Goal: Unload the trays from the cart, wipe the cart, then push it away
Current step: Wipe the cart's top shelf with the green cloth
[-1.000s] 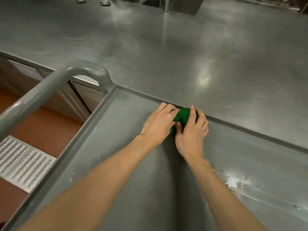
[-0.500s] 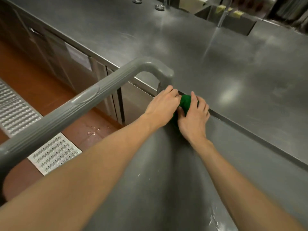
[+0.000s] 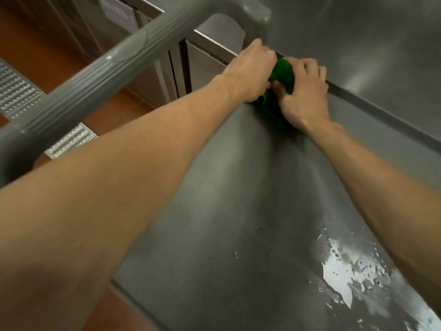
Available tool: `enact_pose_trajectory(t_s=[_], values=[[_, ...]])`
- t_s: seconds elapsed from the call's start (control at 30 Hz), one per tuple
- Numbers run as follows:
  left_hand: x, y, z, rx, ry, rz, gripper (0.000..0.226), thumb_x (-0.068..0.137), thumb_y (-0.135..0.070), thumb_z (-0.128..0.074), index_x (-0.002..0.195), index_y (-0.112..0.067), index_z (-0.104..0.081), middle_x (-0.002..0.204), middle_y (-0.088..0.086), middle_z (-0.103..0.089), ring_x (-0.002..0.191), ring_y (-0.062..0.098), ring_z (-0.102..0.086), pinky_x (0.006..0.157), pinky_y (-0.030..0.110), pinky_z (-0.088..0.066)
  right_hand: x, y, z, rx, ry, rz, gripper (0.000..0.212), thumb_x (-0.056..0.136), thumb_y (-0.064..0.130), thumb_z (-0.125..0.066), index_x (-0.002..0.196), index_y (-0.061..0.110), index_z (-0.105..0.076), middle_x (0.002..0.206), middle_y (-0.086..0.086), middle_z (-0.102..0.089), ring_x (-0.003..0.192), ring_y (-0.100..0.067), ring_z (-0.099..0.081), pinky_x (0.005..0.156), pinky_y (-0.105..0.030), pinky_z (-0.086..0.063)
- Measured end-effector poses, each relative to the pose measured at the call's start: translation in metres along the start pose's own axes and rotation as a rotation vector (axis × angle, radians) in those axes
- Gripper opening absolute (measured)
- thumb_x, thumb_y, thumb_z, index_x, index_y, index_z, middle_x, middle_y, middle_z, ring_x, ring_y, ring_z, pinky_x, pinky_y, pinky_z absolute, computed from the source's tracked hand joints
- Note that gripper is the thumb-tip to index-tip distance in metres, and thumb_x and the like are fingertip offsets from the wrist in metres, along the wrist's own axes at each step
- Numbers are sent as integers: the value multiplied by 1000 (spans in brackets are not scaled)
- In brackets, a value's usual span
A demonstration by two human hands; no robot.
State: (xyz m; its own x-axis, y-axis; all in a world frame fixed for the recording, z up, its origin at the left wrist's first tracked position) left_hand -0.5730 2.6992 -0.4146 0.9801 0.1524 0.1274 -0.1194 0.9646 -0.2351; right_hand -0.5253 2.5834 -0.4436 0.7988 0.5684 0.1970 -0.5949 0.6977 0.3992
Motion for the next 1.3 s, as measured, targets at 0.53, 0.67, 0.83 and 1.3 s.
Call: enact_pose_trajectory(t_s=[0.53,0.67,0.83,1.3], values=[[-137,8,33,224,186,-51,46,79,-37,-70,105,1,-65,97,26,-66,95,45,-61,75,47,-47,-126,82,-12,122,94,118,53,91,39,-54,140,21,-50,137,-10,-48,127,-31,-39,101,-48,-36],[-184,5,45,273,251,-59,45,78,-38,-70,99,2,-65,95,27,-66,91,46,-62,74,47,-47,-163,108,-15,128,125,147,54,89,39,-55,140,20,-50,137,-9,-48,127,-31,-39,101,-46,-36],[-230,3,59,286,318,-28,48,79,-40,-69,100,3,-65,96,26,-67,92,45,-62,72,45,-47,-198,133,-18,140,163,172,55,86,37,-56,138,21,-52,137,-8,-49,126,-31,-40,99,-47,-36],[-367,-22,71,183,335,261,41,85,-43,-64,101,-5,-64,95,12,-64,90,33,-63,76,39,-47,-298,177,-9,173,342,401,55,88,32,-61,140,20,-50,141,-5,-48,129,-26,-35,105,-44,-31]])
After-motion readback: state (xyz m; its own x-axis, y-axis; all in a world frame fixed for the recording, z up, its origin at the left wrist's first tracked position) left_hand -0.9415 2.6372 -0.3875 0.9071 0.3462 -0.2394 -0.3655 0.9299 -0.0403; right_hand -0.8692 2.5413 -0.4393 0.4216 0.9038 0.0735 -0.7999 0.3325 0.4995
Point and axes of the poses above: each hand's wrist, its own x-axis towards the middle knuckle, its own z-axis out of the back of the hand, y = z × x, the point moved 5 cm from there along x, towards the middle knuckle
